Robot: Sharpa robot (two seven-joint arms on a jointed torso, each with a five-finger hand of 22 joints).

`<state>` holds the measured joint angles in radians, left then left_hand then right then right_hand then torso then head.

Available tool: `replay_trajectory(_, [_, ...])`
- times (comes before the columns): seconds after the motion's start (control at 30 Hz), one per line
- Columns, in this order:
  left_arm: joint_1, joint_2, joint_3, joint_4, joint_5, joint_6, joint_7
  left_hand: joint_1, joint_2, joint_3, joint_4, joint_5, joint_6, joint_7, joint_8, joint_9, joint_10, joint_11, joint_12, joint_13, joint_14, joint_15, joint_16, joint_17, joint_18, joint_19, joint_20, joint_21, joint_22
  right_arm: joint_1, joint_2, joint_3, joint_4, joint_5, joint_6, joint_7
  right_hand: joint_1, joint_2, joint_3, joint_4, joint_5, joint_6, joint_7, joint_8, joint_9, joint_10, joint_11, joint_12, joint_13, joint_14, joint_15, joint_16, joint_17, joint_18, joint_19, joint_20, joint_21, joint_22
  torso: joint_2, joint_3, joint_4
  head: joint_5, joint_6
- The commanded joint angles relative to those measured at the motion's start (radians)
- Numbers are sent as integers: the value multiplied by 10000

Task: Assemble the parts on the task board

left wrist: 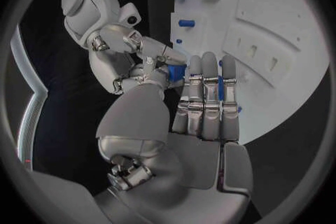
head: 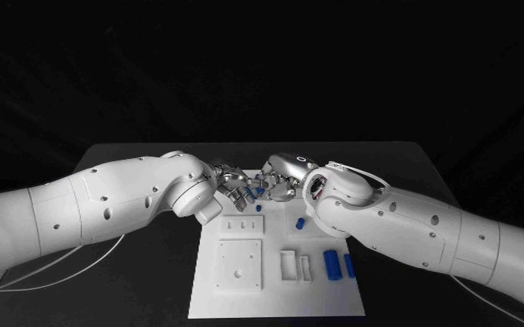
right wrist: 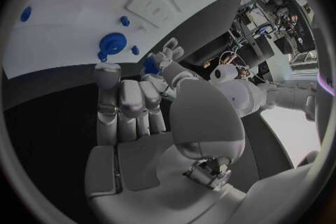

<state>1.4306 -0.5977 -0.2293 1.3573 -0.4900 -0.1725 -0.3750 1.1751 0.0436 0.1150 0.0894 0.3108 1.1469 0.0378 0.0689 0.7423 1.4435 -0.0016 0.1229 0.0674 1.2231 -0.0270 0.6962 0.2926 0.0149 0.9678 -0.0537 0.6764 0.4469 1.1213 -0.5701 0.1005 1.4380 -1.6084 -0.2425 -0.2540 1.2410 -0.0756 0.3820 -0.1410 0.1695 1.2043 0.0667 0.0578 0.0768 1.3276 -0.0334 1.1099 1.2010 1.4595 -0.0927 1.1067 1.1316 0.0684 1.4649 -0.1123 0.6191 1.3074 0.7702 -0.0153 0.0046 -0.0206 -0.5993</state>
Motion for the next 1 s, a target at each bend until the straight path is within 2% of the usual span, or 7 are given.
replay_trajectory(0.03, [1, 2, -1, 2, 42, 301, 96, -126, 64, 3524, -2022, -1196, 66, 87, 85, 1, 41, 47, -40, 9, -31, 13, -19, 1, 147, -249, 50, 331, 290, -7, 4, 8, 5, -110, 87, 23, 6, 45, 10, 71, 62, 560, -213, 62, 9, 4, -84, -66, 2, -4, -68, -32, 6, -130, 65, -85, 0, 707, 1, 2, 1, 4, -8])
replay_trajectory(0.07, [1, -2, -1, 2, 41, 319, 98, -250, -62, 3834, -2021, -1224, 50, 58, 115, 81, 42, 52, -30, 9, -26, 13, -2, 12, 163, -331, 61, 454, 409, -10, 1, 8, 2, -110, 87, 23, 6, 45, 10, 71, 62, 560, -213, 62, 9, 4, -84, -66, 2, -4, -68, -32, 6, -130, 65, -85, 0, 707, 0, 2, 0, 4, -15])
replay_trajectory(0.47, [1, -62, 0, -29, 26, 457, 145, -193, 15, 3781, -2104, -1363, 142, 38, 115, 154, 97, 24, 19, 12, 14, -19, 63, 48, 182, -367, 45, 551, 515, -39, -38, 7, -40, -99, 96, 37, 6, 45, 10, 71, 62, 560, -213, 62, 9, 4, -84, -66, 2, -4, -68, -32, 6, -130, 65, -85, 0, 707, -6, 2, 7, 5, -36])
replay_trajectory(0.6, [1, -83, 0, -47, 18, 534, 151, -145, 102, 3751, -2129, -1800, 185, 24, 87, 136, 127, 13, 32, 12, 13, -27, 102, 78, 171, -359, 36, 562, 535, -51, -54, 7, -49, -80, 99, 52, 4, 41, 7, 96, 52, 553, -214, 60, 9, 6, -85, -67, 4, -7, -68, -51, -8, -130, 68, -85, -23, 704, -3, 6, 0, 11, -40])
replay_trajectory(0.67, [1, -91, 0, -55, 11, 554, 154, -110, 145, 3743, -2151, -1900, 184, 32, 72, 126, 122, 17, 31, 12, 3, -25, 107, 83, 169, -364, 35, 561, 540, -56, -57, 7, -52, -71, 108, 61, 4, 41, 7, 96, 52, 553, -214, 60, 9, 6, -85, -67, 4, -7, -68, -51, -8, -130, 68, -85, -23, 704, -4, 4, -3, 11, -40])
replay_trajectory(0.83, [1, -91, 0, -63, 3, 528, 172, -53, 135, 3759, -2222, -1847, 173, 52, 54, 106, 89, 28, 21, 11, -21, -21, 95, 80, 180, -385, 33, 589, 574, -66, -54, 6, -55, -48, 133, 84, 4, 41, 7, 96, 52, 553, -214, 60, 9, 6, -85, -67, 4, -7, -68, -51, -8, -130, 68, -85, -23, 704, -3, 1, 3, 16, -35])
replay_trajectory(1.0, [0, -88, 0, -67, 9, 506, 175, 200, -152, 3694, -2239, -1586, 193, 70, 53, 67, 111, 16, 15, 7, 1, -42, 103, 84, 213, -419, 12, 712, 687, -71, -52, 6, -54, -30, 160, 103, 5, 46, 3, 109, 41, 546, -213, 59, 7, 2, -85, -74, 0, -7, -68, -59, -14, -132, 68, -84, -39, 702, -1, 1, -3, 23, -57])
